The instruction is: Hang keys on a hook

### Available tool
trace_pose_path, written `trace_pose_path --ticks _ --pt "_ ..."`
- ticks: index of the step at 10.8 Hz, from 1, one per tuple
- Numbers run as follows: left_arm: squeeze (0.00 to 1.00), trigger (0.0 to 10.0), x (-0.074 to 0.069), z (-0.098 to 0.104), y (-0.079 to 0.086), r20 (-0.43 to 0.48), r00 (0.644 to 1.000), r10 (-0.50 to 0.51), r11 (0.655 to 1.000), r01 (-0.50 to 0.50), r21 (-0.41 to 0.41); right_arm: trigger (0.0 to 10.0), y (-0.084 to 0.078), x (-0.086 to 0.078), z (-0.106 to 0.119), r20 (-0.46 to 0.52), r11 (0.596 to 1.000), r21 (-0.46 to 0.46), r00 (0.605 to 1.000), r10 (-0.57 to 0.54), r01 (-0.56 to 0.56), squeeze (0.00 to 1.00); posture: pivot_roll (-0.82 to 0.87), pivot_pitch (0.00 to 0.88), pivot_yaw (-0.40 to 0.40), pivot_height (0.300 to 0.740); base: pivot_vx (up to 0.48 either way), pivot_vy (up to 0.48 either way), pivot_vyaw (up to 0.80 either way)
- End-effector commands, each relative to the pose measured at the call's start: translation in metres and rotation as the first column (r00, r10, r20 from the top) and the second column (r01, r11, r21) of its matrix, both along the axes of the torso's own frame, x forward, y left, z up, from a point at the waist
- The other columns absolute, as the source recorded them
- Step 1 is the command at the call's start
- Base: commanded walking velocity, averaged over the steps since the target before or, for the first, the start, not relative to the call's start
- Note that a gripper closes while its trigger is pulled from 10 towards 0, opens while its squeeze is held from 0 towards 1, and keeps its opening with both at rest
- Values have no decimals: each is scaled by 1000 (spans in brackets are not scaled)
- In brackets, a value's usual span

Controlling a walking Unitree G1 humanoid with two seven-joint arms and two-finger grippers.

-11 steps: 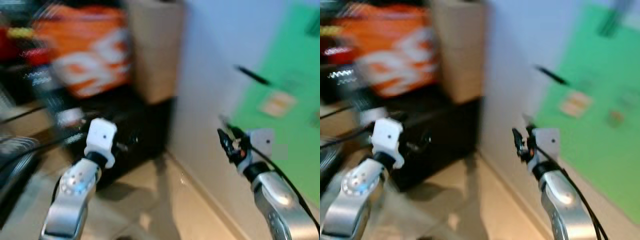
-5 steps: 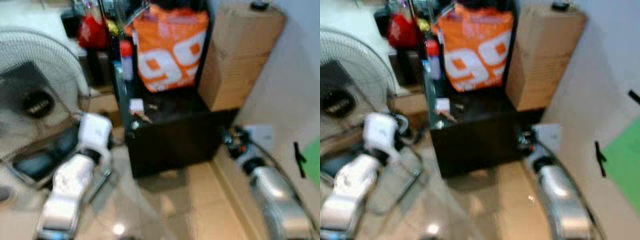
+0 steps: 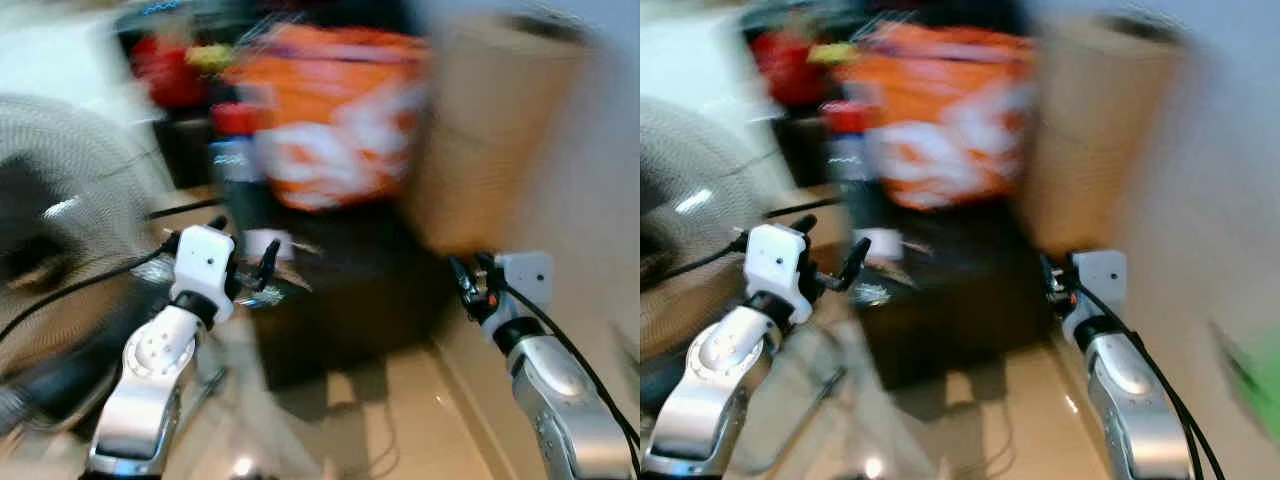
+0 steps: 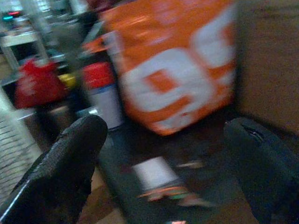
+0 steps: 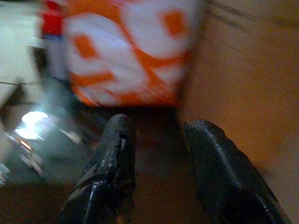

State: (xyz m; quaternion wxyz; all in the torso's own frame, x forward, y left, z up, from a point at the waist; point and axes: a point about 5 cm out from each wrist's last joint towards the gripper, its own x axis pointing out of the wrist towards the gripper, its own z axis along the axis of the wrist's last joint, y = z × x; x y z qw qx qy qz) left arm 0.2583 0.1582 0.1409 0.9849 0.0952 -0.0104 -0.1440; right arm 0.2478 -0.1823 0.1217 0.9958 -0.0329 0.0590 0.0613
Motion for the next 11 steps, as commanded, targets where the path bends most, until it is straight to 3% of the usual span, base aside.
trace_pose_path --ticks 1,4,7,11 --pt "0 10000 0 -1 5 -10 1000 16 1000 -16 2 10000 5 -1 -2 -8 999 -10 999 33 -33 0 -55 41 -8 740 480 0 0" --pt "0 10000 1 -3 4 -16 1000 23 1000 -23 11 10000 0 2 -4 -26 999 -22 999 29 -30 0 -58 38 -12 740 456 0 0" --pt "0 10000 2 -6 4 -18 999 30 999 -30 30 10000 -1 4 -4 -27 998 -40 999 46 -47 0 -61 34 -11 740 0 0 0" --pt "0 10000 -1 -17 -2 -70 996 -59 997 63 52 10000 5 10 -23 -169 972 -144 972 163 -188 0 -72 47 -6 740 0 0 0"
